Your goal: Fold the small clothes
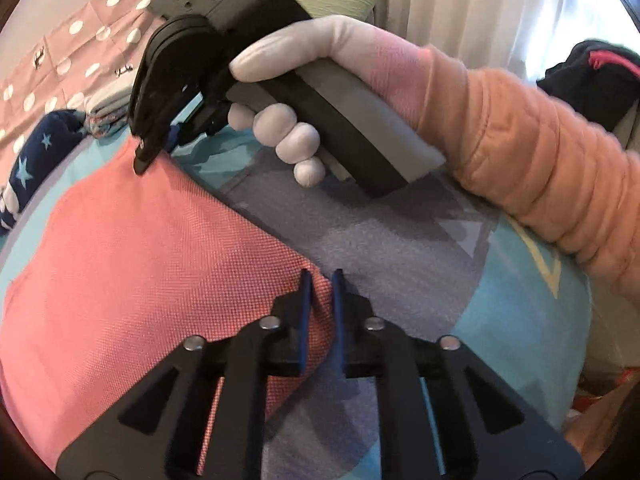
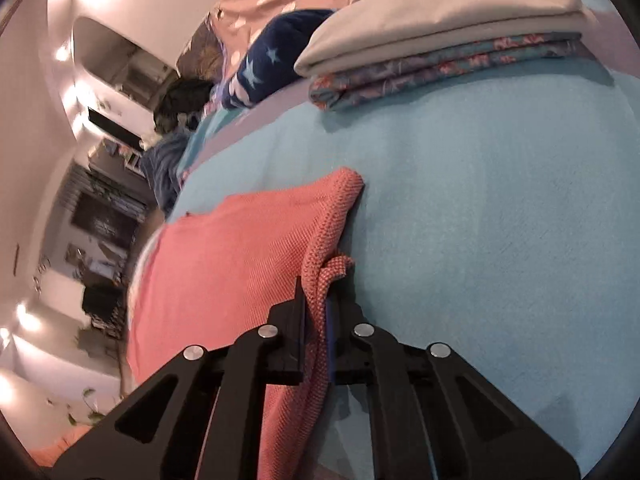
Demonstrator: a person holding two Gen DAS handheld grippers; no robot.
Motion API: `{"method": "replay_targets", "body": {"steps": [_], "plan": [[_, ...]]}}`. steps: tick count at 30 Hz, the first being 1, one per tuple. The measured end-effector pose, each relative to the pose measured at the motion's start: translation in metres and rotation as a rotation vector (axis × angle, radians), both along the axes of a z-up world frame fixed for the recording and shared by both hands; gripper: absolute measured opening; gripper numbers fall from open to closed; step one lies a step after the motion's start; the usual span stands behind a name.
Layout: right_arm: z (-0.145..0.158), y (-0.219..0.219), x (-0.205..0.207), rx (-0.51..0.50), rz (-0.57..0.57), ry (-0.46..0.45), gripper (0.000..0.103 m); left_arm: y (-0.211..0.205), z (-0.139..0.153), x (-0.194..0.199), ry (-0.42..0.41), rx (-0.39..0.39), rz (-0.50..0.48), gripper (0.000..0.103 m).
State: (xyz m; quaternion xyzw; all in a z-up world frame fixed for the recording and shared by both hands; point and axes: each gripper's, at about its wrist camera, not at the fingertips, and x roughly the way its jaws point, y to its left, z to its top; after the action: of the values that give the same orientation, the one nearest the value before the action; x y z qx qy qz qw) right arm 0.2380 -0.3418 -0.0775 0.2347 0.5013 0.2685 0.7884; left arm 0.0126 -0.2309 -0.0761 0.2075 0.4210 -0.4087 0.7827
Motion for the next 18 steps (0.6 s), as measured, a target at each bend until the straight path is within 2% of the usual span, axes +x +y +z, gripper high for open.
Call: {"method": "replay_targets", "body": {"steps": [3, 4, 5, 6, 8, 11, 12, 13, 15, 18], "plan": [[0.008, -0.01, -0.005, 0.03, -0.006, -0.04, 0.007, 0.001, 0.004, 0.002, 0.119, -0.086, -0.026, 0.006], [0.004, -0.011, -0.004, 0.017, -0.007, -0.028, 0.007, -0.003, 0.001, -0.001, 0.152, -0.096, -0.051, 0.0], [-0.005, -0.009, -0.002, -0.028, -0.006, -0.008, 0.007, -0.01, -0.006, -0.006, 0.202, -0.105, -0.093, 0.0], [-0.013, -0.005, 0.0, -0.047, -0.001, 0.005, 0.008, -0.014, -0.008, -0.01, 0.173, -0.097, -0.1, 0.0], [-0.017, -0.007, -0.003, -0.013, -0.014, -0.009, 0.009, -0.018, -0.004, -0.015, 0.129, -0.093, -0.106, 0.0], [-0.001, -0.031, -0.021, -0.022, -0.096, -0.031, 0.023, -0.006, 0.01, -0.016, 0.146, -0.151, -0.089, 0.002], [0.007, -0.041, -0.029, -0.066, -0.123, -0.062, 0.023, 0.0, 0.015, -0.017, 0.134, -0.163, -0.085, 0.009], [0.012, -0.048, -0.037, -0.088, -0.136, -0.081, 0.023, 0.01, 0.023, -0.02, 0.116, -0.181, -0.078, 0.022], [0.019, -0.063, -0.059, -0.097, -0.156, -0.097, 0.023, 0.028, 0.036, -0.027, 0.083, -0.212, -0.047, 0.038], [0.027, -0.072, -0.089, -0.13, -0.186, -0.102, 0.023, 0.06, 0.049, -0.02, 0.026, -0.241, 0.043, 0.05]]}}
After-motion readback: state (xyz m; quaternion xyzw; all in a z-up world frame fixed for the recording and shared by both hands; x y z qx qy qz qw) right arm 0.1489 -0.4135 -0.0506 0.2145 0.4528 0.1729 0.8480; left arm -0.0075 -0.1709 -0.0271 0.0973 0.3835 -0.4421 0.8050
